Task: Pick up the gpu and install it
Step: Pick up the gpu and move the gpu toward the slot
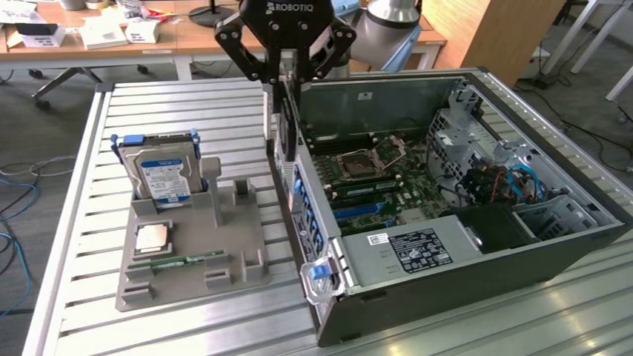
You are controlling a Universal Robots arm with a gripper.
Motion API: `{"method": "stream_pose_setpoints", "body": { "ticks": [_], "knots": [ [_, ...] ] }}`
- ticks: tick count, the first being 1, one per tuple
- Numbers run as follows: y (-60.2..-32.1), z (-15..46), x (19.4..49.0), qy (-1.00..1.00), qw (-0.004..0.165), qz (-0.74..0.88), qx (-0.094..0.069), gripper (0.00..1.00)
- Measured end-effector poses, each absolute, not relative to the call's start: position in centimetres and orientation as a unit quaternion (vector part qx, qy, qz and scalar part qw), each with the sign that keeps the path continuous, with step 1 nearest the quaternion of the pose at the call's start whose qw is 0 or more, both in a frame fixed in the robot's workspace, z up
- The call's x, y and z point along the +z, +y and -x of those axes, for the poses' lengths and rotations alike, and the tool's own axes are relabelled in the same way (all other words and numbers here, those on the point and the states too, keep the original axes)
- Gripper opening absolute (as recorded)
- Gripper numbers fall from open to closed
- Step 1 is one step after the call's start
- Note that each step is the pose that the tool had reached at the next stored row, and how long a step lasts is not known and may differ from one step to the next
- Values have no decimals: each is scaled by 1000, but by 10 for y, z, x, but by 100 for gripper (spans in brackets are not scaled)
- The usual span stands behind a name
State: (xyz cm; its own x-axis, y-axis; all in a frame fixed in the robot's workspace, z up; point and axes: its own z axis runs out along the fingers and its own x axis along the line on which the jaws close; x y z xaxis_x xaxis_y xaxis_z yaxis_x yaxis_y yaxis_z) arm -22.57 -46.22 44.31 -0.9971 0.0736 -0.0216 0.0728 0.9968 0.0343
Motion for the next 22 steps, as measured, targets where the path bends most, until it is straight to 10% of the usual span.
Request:
{"method": "stream_pose_setpoints", "body": {
  "ticks": [22],
  "knots": [
    [-462, 132, 443, 999, 6, -35, 17, 26]
  ]
}}
